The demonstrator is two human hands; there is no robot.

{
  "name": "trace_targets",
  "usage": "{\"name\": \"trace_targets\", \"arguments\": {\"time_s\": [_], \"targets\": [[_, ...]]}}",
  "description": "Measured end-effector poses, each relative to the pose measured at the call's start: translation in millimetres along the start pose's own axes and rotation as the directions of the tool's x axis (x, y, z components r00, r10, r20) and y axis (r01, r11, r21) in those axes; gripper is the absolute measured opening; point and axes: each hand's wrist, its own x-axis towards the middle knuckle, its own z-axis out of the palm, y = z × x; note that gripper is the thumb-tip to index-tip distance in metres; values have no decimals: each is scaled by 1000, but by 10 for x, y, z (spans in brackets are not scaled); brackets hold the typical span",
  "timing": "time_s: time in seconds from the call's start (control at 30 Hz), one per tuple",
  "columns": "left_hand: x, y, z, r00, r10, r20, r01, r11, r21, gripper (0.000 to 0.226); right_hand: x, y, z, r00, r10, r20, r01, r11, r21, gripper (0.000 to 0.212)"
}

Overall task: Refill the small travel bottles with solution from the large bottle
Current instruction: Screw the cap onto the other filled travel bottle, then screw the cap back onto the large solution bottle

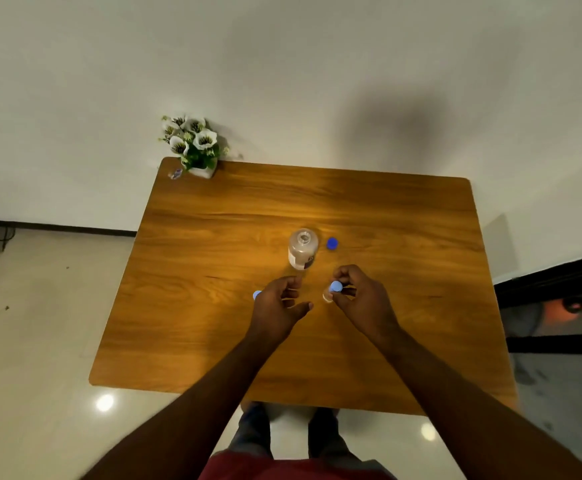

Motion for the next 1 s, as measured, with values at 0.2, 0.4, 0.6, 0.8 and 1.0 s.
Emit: {"name": "trace_targets", "arguments": {"time_s": [0.2, 0.4, 0.6, 0.8, 1.0], "targets": [[65, -136, 61, 1000, -31, -1, 31, 999, 10, 55, 24, 209, 136, 1000, 26, 15, -25, 999, -32, 34], [108, -161, 90, 998, -58, -24, 58, 998, -10, 54, 55, 231, 169, 999, 31, 41, -28, 997, -67, 35], [182, -115, 116, 994, -103, -46, 100, 994, -51, 57, 89, 241, 138, 993, 50, 105, -35, 989, -142, 44], [386, -8, 70, 990, -131, -61, 127, 990, -61, 68, 138, 179, 29, 989, 40, 140, -22, 992, -126, 59], [679, 18, -33, 990, -121, -68, 120, 992, -26, 88, 440, 110, -98, 999, 31, -8, -32, 994, -105, 49]]}}
